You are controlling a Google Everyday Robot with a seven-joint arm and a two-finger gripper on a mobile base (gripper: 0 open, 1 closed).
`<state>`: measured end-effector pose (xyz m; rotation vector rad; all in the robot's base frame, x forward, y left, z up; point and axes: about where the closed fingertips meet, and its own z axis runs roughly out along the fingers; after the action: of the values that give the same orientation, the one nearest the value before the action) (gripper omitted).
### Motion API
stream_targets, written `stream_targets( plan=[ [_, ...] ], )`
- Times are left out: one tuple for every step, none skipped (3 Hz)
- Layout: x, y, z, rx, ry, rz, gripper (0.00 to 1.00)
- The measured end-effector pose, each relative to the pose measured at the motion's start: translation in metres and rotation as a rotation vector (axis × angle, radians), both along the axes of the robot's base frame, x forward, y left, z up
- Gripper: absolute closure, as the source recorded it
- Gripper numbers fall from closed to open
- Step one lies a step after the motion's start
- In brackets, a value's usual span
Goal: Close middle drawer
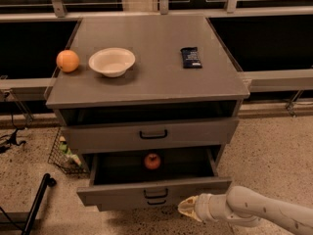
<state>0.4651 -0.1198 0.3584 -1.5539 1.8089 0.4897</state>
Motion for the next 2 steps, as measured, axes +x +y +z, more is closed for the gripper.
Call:
stream_targets(
  plan=[
    [0.017, 0.001, -0.001, -0.002, -0.057, 0.0, 1.0],
    [0.041, 0.0, -0.002, -0.005, -0.12, -0.005, 1.0]
  ],
)
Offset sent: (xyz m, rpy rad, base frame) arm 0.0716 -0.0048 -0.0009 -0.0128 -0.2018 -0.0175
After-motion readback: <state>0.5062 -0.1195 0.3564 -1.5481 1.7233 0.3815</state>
